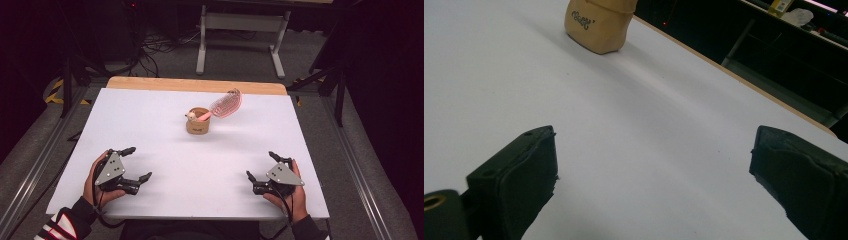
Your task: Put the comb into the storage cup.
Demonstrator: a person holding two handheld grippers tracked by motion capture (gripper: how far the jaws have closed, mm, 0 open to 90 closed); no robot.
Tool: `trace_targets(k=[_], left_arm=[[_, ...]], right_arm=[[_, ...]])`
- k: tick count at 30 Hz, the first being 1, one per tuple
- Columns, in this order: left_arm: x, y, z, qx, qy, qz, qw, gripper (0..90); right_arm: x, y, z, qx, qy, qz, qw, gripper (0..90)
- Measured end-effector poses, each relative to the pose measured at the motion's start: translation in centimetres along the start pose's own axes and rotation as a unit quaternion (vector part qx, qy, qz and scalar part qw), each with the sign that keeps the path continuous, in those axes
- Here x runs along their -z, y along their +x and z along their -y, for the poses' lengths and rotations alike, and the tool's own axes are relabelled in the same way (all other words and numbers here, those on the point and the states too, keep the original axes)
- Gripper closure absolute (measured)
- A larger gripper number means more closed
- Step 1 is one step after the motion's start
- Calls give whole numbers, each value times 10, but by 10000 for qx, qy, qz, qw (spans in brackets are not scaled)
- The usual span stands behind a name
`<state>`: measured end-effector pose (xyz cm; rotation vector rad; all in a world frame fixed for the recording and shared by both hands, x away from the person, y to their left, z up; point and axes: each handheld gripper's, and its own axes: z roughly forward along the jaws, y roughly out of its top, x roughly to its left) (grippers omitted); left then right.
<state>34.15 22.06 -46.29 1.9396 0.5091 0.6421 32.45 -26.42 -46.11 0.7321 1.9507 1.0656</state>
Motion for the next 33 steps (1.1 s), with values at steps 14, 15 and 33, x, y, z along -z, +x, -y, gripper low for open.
trace_targets(k=[14, 15, 33], left_arm=[[4, -1, 1, -34, -43, 12, 10000, 69], [4, -1, 1, 2, -50, 13, 10000, 69], [1, -1, 1, 15, 7, 17, 10000, 69]], right_arm=[[-1, 3, -3, 6, 3, 129, 9999, 58], [-1, 4, -3, 17, 0, 128, 9999, 58], [0, 3, -3, -23, -62, 217, 9997, 64]])
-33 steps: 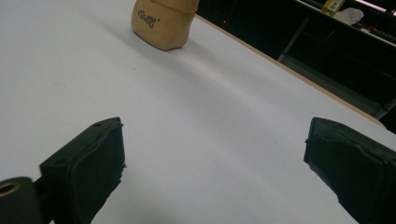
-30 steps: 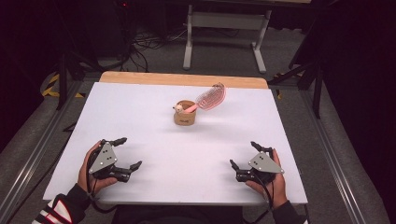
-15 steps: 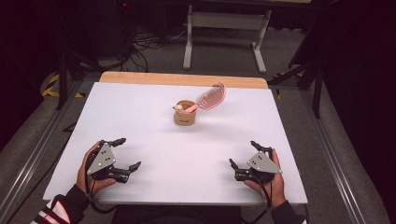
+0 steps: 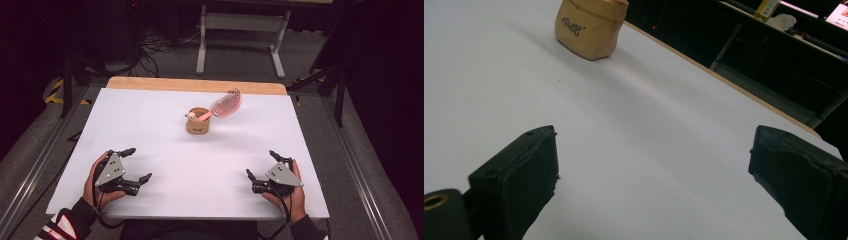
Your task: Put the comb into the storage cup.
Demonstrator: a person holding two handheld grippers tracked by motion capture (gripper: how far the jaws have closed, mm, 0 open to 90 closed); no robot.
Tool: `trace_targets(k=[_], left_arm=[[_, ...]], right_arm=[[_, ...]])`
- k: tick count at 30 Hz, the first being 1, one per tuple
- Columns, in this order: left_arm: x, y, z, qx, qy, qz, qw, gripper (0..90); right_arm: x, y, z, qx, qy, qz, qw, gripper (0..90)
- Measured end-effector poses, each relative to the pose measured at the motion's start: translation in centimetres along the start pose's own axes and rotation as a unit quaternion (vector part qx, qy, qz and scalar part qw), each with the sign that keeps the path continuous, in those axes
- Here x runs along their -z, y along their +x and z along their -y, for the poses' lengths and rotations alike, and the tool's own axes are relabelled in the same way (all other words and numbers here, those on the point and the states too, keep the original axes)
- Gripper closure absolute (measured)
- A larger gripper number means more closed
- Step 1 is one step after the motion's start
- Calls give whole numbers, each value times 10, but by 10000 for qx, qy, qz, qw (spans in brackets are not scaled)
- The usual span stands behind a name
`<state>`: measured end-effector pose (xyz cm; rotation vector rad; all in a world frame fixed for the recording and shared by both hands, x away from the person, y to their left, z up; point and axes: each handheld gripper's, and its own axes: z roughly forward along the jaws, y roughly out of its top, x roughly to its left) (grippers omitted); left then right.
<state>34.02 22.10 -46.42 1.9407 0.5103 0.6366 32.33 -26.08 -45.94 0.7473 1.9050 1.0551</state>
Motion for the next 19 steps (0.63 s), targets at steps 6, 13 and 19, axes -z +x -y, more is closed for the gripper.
trace_targets(k=[6, 13, 19], left_arm=[[0, 0, 0, 11, 9, -12, 10000, 68], [-2, 3, 0, 78, -3, -40, 10000, 69], [-1, 7, -1, 146, -14, -102, 9998, 69]], right_arm=[[-2, 1, 0, -14, 34, -68, 10000, 64], [-5, 1, 0, -88, 110, -168, 9998, 65], [-8, 1, 1, -115, 177, -260, 9994, 65]])
